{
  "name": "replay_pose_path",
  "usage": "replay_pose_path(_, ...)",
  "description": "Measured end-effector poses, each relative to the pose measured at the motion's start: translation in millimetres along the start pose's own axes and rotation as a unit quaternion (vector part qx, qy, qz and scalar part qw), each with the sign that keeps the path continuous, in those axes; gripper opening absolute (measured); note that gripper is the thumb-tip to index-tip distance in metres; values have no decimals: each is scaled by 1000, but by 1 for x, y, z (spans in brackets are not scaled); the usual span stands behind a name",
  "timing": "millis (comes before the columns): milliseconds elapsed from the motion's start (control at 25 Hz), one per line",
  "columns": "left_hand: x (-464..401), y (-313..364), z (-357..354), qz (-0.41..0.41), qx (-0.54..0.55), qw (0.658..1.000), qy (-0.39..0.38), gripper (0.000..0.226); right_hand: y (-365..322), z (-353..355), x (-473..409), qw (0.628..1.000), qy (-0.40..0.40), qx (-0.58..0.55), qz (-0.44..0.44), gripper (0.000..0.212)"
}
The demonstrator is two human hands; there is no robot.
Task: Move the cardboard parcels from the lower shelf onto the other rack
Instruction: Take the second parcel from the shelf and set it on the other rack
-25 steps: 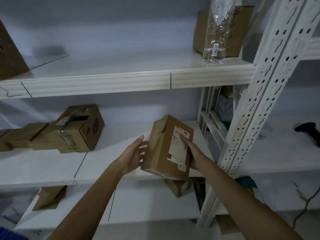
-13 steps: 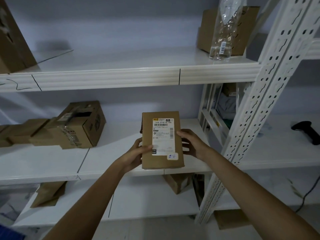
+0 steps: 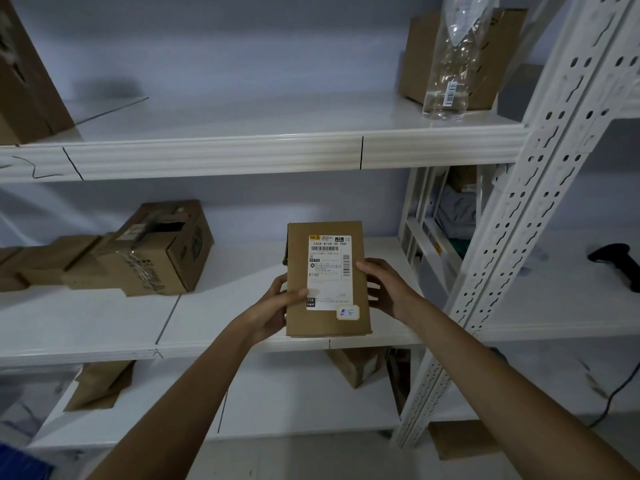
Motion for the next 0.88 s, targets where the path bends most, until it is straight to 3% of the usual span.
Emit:
replay_pose_path(320,28,-2,35,-8,17,999,32,116,3,-37,0,999,-46,15,0,51)
replay_pose_path(480,70,1,68,-25,39,997,61,101,3,-85,15,996,-75,38,11,51)
replay_pose_path(600,117,11,118,-54,49,993,96,92,8,-149,34,993,-111,47,17,55)
replay_pose_path(760,196,22,212,-82,53,986,136,86,24,-265,72,983,-167,71,37,77)
replay_pose_path(880,261,36,291,-110,38,980,160,99,40,-357,107,969,-229,79,47,59)
Point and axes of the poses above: each hand's wrist, its own x-axis away from the middle knuckle, its own z-axis out of the back of the hand, y = z × x, the point moved 1 cm from there along -x, towards the middle knuckle, and after that the axes turned 8 degrees about y, right-handed, at the moved point
